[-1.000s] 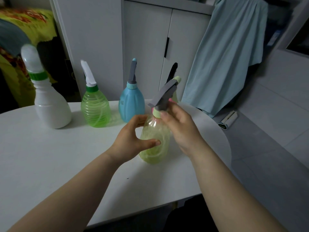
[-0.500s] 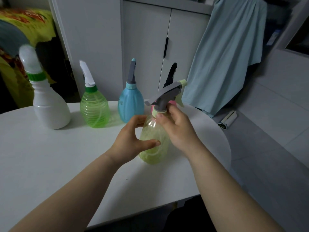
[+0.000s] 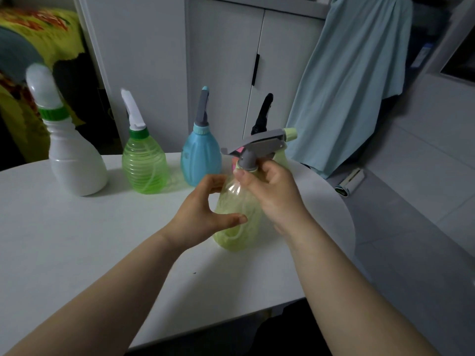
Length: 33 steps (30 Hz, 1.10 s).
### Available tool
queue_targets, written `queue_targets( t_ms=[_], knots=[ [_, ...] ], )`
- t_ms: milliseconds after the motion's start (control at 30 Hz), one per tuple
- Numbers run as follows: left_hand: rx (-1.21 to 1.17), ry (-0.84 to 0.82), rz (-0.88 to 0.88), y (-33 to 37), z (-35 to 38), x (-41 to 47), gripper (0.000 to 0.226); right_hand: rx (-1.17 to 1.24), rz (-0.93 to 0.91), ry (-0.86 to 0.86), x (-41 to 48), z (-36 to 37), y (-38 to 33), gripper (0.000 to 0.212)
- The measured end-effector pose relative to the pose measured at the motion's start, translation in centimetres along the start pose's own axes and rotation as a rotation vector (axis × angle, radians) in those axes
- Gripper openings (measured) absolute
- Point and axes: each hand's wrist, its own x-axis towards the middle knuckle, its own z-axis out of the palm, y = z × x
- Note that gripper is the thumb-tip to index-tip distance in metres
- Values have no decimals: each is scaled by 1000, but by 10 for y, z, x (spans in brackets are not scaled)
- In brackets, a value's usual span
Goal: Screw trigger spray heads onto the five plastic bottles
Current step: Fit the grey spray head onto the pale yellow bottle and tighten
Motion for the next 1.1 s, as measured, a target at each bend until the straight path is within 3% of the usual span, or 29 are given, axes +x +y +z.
queue_targets(
  t_ms=[67, 133, 200, 233, 333, 400, 600, 833, 1100],
  knots=[
    [-27, -88, -22, 0, -7, 2, 60, 58, 47, -152, 3, -9, 0, 15],
    [-51, -199, -41, 2, -10, 3, 65, 122, 83, -268, 6, -15, 2, 32],
    [-64, -242, -73, 5, -8, 4, 60, 135, 89, -309, 10, -19, 2, 43],
    [-69, -232, -86, 6, -5, 4, 57, 131, 74, -305, 10, -19, 3, 39],
    [-74, -147, -85, 4, 2, 5, 58, 58, -7, -226, 6, -15, 5, 13],
    [-69, -105, -72, 2, 4, 3, 58, 24, -68, -137, 1, -9, 7, 10],
    [-35, -54, -30, -1, 6, 0, 58, -59, -174, 68, -8, 5, 9, 8],
    [15, 38, -18, -3, 9, -5, 61, -77, -170, 132, -12, 9, 2, 14],
    [23, -17, -48, 4, 9, -13, 79, -398, -124, 202, -7, 3, -11, 24]
  ],
)
